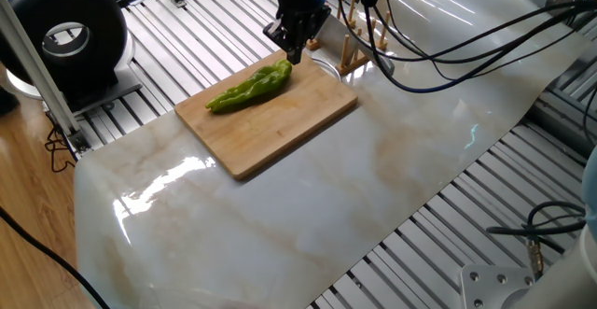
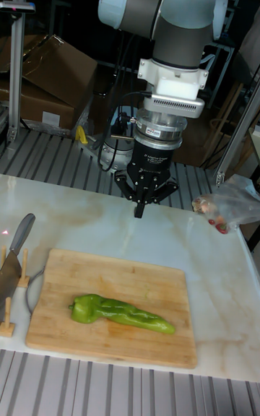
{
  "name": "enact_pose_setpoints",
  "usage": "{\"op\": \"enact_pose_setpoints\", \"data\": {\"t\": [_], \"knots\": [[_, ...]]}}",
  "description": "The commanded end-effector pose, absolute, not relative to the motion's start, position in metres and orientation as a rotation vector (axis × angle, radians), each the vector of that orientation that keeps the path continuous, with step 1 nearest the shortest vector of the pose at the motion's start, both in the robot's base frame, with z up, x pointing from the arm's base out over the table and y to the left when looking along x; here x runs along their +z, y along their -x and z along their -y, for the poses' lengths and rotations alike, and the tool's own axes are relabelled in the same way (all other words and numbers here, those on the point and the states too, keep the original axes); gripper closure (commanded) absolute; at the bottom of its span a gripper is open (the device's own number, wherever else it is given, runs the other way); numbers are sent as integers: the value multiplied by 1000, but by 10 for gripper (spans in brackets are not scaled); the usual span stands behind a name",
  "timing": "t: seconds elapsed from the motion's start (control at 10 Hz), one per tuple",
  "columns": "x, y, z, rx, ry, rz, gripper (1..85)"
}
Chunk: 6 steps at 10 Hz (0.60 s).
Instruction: Chop the chili peppers
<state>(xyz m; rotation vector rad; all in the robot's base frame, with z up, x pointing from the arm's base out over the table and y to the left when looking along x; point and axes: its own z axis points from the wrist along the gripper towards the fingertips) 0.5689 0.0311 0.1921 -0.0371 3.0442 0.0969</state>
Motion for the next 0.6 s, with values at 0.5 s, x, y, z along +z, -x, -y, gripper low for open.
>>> {"op": "enact_pose_setpoints", "data": {"t": [0.5], "knots": [[162,-589,33,-64,74,-2973,843]]}}
